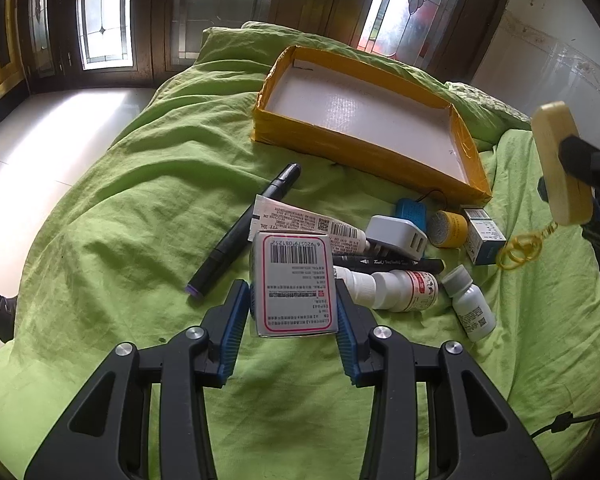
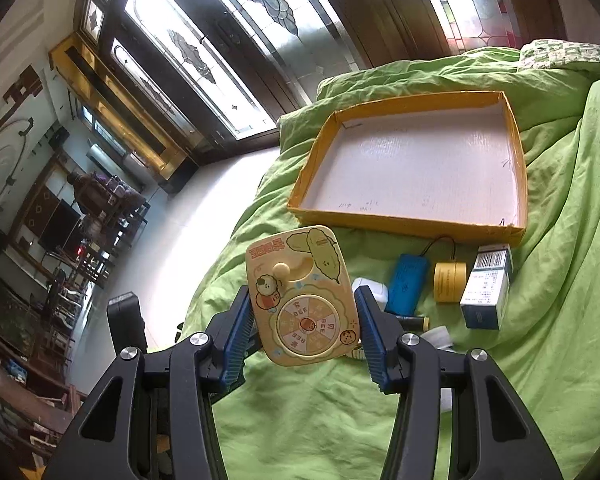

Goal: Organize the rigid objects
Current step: 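Carry both items into the tray and open both grippers to release them, then withdraw both tools from the tray back over the remaining items, then grasp the white pill bottle with the left gripper while the right grasps the blue-white box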

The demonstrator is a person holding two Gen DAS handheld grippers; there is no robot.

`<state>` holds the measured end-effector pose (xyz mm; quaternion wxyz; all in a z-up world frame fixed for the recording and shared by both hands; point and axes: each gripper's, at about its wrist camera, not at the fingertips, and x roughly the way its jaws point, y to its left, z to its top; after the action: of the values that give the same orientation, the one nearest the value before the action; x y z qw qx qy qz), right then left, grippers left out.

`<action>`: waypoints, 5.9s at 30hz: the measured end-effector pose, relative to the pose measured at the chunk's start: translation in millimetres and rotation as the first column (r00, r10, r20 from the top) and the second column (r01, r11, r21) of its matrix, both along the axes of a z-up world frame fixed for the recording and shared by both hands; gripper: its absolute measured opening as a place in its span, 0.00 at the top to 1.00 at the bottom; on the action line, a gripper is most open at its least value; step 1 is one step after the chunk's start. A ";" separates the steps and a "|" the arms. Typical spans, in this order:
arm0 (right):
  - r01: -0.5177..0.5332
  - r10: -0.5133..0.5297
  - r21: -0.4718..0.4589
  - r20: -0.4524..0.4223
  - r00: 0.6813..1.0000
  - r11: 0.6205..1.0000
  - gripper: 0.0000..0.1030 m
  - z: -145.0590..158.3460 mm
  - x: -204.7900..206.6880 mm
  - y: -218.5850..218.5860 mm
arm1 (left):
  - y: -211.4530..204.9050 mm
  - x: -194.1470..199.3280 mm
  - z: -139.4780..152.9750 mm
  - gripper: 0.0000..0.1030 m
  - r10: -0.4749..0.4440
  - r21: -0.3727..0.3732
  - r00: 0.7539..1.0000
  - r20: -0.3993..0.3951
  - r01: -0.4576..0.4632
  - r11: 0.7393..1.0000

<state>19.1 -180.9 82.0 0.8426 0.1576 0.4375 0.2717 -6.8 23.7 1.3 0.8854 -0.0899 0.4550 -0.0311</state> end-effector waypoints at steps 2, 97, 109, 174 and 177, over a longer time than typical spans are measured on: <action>0.006 -0.006 0.012 0.013 1.000 1.000 0.56 2.6 5.6 0.4 | -4.3 2.5 4.3 0.62 -0.018 -0.006 1.000 -0.001 0.018 1.000; 0.149 -0.180 -0.225 -0.124 0.976 0.963 0.10 -65.2 10.7 -28.8 | -1.6 17.5 4.0 0.18 -0.056 -0.021 0.998 -0.010 0.056 0.998; 0.211 -0.232 -0.283 -0.044 0.972 0.936 0.10 -67.0 -7.4 -45.7 | -9.7 18.0 -16.9 0.18 -0.116 -0.037 0.990 -0.085 0.113 0.993; 0.167 -0.193 -0.113 -0.292 0.937 0.980 0.61 -97.8 45.7 -39.5 | -31.9 27.5 -38.2 0.43 -0.183 0.020 0.971 -0.154 0.188 0.982; 0.159 -0.191 -0.132 -0.282 0.940 0.978 0.61 -99.8 45.1 -35.0 | -33.6 27.0 -38.6 0.43 -0.185 0.037 0.971 -0.151 0.193 0.980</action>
<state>64.2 -215.9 -17.8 0.7963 0.1891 0.5559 0.1455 20.2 -9.9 -37.3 0.8445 -0.0253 0.5261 -0.0970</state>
